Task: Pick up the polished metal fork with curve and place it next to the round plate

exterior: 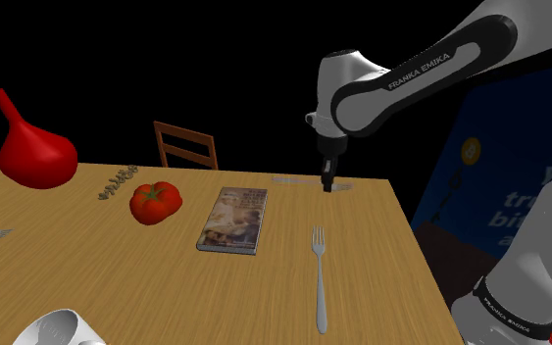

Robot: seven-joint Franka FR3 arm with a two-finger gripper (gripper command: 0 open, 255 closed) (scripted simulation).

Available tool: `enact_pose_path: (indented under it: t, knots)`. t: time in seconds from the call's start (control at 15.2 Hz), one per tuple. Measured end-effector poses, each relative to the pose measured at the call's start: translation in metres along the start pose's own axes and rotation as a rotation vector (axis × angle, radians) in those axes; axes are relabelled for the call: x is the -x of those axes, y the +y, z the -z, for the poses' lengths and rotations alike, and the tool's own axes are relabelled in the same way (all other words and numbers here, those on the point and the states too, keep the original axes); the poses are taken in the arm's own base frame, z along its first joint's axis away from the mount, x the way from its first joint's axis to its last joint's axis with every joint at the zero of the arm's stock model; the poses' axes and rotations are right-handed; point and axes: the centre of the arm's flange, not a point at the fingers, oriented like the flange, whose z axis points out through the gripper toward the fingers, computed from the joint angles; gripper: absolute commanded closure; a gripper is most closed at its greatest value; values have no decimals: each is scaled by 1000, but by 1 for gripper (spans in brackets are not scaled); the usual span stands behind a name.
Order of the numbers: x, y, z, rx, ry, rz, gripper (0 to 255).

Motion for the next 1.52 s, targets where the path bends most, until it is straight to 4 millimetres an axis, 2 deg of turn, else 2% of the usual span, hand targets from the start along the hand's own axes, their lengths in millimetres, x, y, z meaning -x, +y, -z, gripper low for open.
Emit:
enact_pose_path:
  t: [0.59,0.66,0.86,1.52]
  knots:
    - [3,1,45,0,0,0,255]
    - [1,-6,47,0,0,0,255]
    - [-3,-37,50,0,0,1,255]
    - [-8,-167,52,0,0,2,255]
